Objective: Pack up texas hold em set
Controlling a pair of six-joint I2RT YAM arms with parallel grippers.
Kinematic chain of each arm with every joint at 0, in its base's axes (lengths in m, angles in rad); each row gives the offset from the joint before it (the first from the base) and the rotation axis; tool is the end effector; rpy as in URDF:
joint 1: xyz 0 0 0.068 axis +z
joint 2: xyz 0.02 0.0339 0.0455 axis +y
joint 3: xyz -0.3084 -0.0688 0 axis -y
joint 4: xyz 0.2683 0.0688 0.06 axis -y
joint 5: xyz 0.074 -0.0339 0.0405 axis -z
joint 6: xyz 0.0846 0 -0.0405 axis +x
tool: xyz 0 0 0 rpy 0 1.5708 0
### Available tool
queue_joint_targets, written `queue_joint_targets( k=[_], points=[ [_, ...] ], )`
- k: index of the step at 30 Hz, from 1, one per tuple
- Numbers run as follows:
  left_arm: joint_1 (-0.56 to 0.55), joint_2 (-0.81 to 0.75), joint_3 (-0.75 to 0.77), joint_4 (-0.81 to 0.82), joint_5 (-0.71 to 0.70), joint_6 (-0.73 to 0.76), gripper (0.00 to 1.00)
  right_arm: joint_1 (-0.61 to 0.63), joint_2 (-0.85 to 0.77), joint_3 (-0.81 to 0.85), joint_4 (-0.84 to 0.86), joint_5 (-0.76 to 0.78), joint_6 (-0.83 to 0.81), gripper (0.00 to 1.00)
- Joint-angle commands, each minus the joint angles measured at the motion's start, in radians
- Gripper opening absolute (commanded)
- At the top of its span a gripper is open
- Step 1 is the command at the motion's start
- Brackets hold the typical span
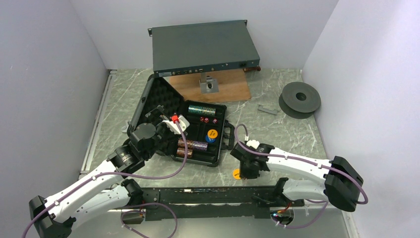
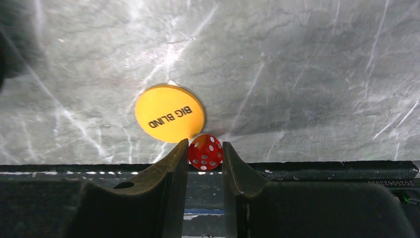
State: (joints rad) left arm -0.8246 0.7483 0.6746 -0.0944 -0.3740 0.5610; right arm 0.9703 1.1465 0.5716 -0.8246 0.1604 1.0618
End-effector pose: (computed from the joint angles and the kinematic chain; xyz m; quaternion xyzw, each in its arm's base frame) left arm 0.1697 -0.1380 0.3379 0.3871 0.6542 0.0575 0.6472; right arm 0.1115 0.1390 0.1438 0.0523 0.9918 0.0304 0.1128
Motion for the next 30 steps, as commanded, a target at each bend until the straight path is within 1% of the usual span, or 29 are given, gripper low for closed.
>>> queue_joint_targets(
  k=[1, 7, 13, 19, 28, 30],
  points=[
    [-0.002, -0.010, 0.021, 0.005, 0.027, 0.001, 0.99, 0.003, -0.016, 0.085, -0.046, 0.063, -0.016, 0.00],
    [-0.001, -0.012, 0.019, 0.005, 0.027, 0.007, 0.99, 0.003, -0.004, 0.173, -0.068, 0.113, -0.056, 0.00],
    [-0.002, -0.012, 0.017, 0.005, 0.030, 0.008, 0.99, 0.004, 0.049, 0.261, -0.059, 0.139, -0.091, 0.00],
    [-0.001, -0.014, 0.018, 0.004, 0.039, 0.008, 0.99, 0.004, 0.074, 0.302, 0.031, 0.115, -0.146, 0.00],
    [-0.003, -0.017, 0.016, 0.006, 0.036, 0.011, 0.99, 0.003, 0.169, 0.419, 0.096, 0.119, -0.229, 0.00],
    [-0.003, -0.017, 0.016, 0.005, 0.036, 0.013, 0.99, 0.002, 0.184, 0.446, 0.108, 0.139, -0.243, 0.00]
  ],
)
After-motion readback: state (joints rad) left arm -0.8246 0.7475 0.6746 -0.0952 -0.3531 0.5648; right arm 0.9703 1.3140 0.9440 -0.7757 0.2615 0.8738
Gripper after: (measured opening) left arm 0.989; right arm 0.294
